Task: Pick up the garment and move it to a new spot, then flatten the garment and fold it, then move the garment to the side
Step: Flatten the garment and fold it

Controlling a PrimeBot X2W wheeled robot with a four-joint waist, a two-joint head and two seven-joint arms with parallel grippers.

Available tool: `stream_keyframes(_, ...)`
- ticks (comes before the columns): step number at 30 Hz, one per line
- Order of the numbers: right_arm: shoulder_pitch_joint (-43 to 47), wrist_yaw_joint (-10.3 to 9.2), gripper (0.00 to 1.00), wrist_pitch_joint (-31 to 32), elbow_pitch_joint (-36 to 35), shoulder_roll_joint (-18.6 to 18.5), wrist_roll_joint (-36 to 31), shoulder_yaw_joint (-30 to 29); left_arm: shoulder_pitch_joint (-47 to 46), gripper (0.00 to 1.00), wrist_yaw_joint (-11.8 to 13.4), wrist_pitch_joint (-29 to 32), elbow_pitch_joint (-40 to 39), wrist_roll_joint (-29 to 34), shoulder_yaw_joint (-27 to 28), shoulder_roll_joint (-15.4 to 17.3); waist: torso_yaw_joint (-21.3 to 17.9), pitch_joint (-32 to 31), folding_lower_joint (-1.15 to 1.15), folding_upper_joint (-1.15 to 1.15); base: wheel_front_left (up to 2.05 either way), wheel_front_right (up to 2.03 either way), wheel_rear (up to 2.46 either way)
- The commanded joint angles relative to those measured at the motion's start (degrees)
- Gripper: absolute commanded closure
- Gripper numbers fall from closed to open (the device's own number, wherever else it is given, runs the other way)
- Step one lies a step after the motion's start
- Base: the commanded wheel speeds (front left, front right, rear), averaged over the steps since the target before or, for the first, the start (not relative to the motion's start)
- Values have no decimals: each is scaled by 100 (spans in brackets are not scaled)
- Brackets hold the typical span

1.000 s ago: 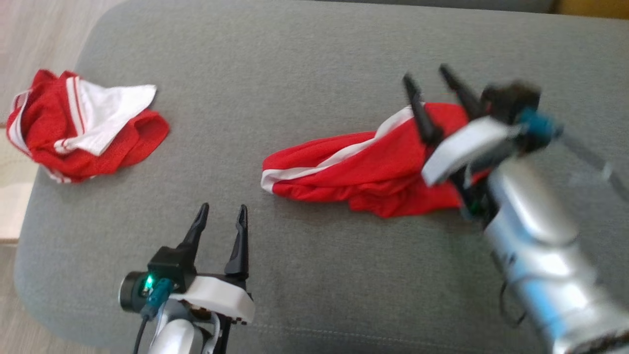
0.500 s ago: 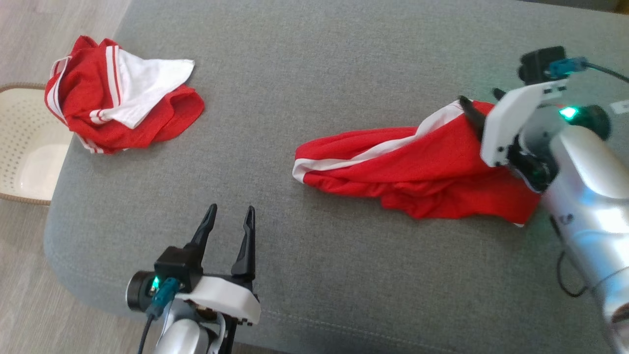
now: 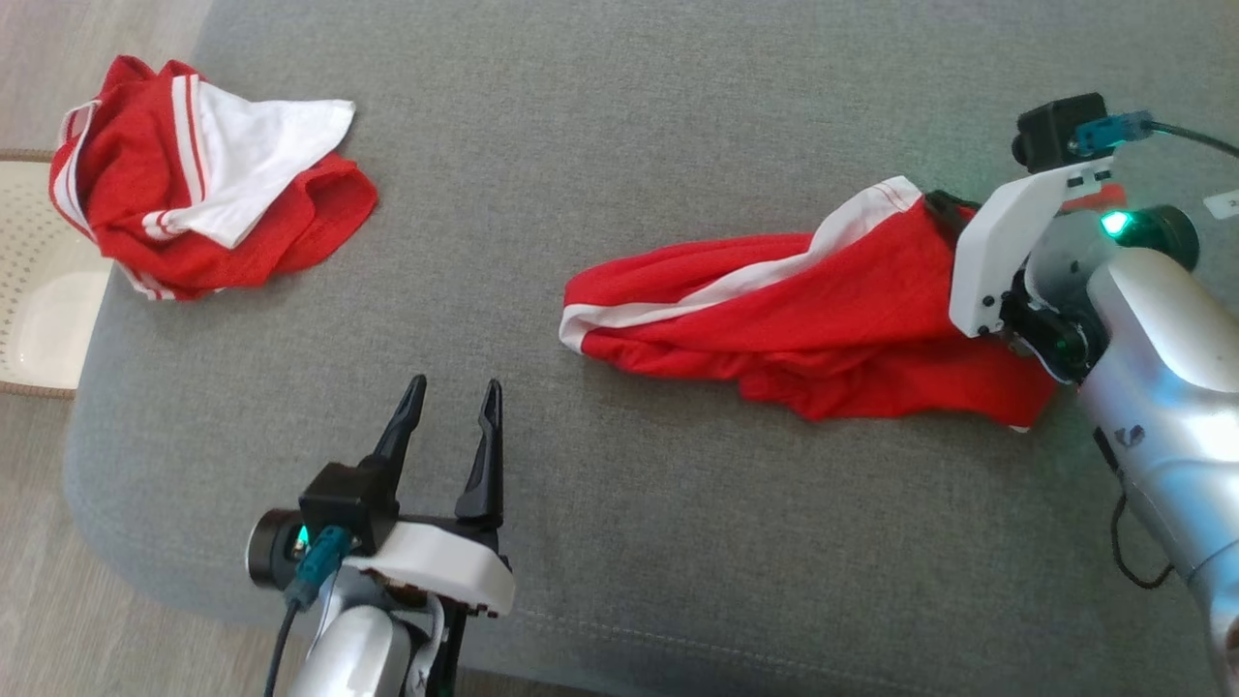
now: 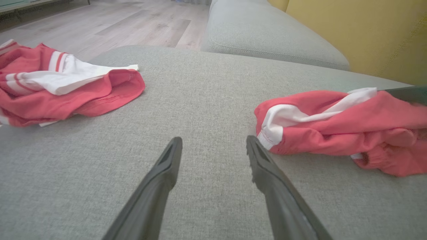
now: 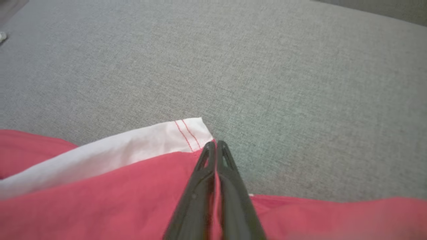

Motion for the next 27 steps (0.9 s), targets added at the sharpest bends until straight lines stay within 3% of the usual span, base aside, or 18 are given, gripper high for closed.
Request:
stream_keyframes(1,-17,30,100,-137,-236,-96,73,80,-165,0,25,-30,-184,-29,161,10,-23,1,0,0,0,0,0)
stream_keyframes(12,-230,30,100,-1309,-389,-144,214,42,-163,0,-12,-30,-156,43,271,10,-355,-225,0,0,0,0,0)
stream_keyframes(16,-113,30,100,-2168,-754,-108,308,-79,-139,0,-22,-30,-166,105,364,10,-721,-446,0,0,0,0,0)
stream_keyframes(27,1788,30,100,-3118,-1897,-172,347,-553,-11,0,-71,-30,-141,201,622,10,-1500,-723,0,0,0,0,0)
